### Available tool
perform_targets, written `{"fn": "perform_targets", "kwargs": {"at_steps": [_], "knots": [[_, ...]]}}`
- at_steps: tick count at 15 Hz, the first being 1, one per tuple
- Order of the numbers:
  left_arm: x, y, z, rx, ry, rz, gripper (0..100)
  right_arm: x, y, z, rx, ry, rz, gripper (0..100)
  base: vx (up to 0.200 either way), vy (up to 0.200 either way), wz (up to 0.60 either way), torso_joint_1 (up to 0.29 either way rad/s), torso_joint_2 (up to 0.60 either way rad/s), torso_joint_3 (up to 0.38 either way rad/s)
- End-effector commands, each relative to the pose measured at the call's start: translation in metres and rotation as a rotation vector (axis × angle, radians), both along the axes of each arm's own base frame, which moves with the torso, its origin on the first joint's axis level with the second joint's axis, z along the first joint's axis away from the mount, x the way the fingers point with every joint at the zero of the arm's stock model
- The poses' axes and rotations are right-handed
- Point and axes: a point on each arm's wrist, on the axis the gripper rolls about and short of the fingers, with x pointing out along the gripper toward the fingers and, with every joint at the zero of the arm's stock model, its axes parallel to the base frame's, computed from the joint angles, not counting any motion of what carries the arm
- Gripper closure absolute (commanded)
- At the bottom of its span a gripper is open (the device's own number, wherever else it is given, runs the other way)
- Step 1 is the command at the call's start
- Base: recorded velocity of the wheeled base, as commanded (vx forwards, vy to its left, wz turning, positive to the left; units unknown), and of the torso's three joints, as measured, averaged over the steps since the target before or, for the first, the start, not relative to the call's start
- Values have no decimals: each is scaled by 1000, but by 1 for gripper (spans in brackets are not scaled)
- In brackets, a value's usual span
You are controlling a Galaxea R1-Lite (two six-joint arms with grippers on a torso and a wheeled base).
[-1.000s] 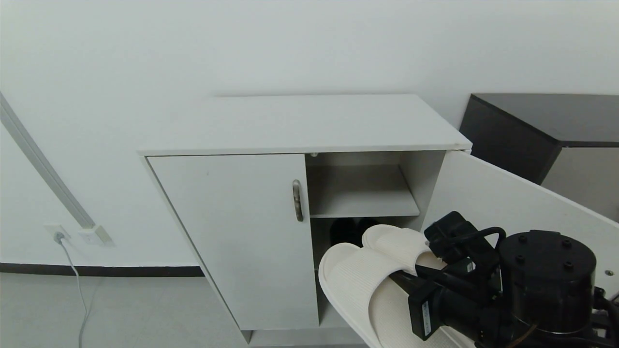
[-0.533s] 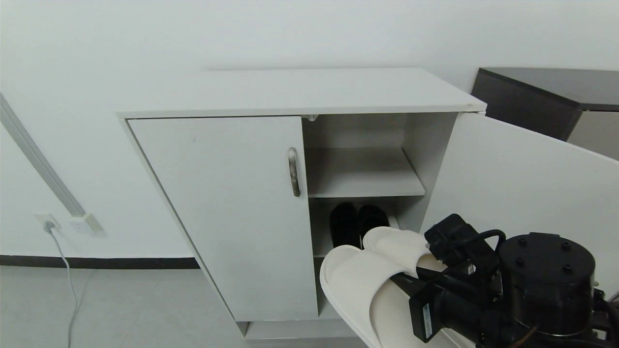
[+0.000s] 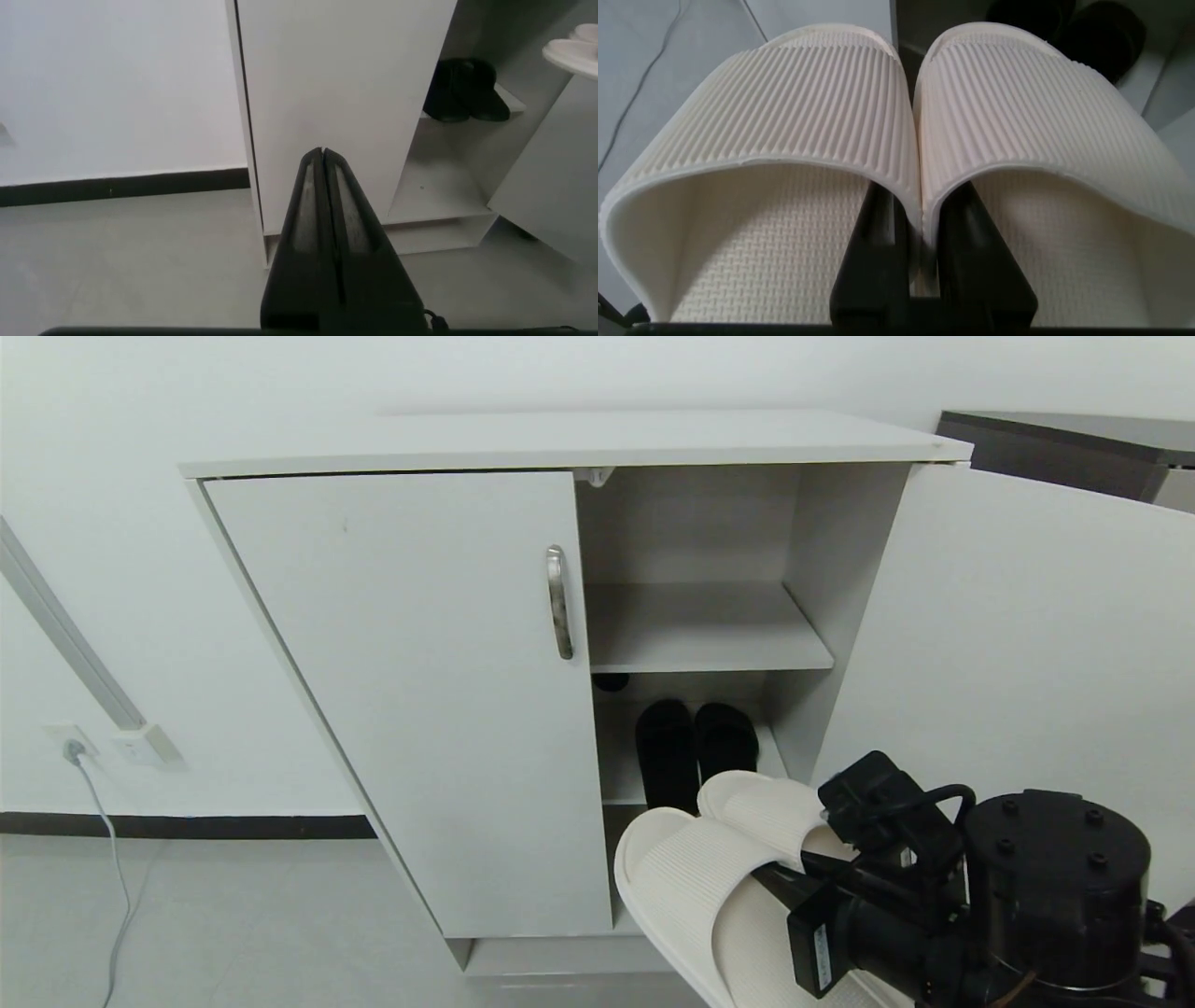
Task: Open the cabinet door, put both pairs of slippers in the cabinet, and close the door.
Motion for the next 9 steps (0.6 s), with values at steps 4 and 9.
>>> {"fn": "perform_targets", "kwargs": {"at_steps": [4, 9], "knots": [[0, 0, 0, 0, 1, 2, 100, 0, 0, -4, -12, 7, 2, 100, 0, 0, 0, 1, 35, 34], [0, 0, 0, 1, 1, 0, 100, 1, 4, -9, -37, 0, 18, 100, 0, 0, -240, 0, 1, 4]]}}
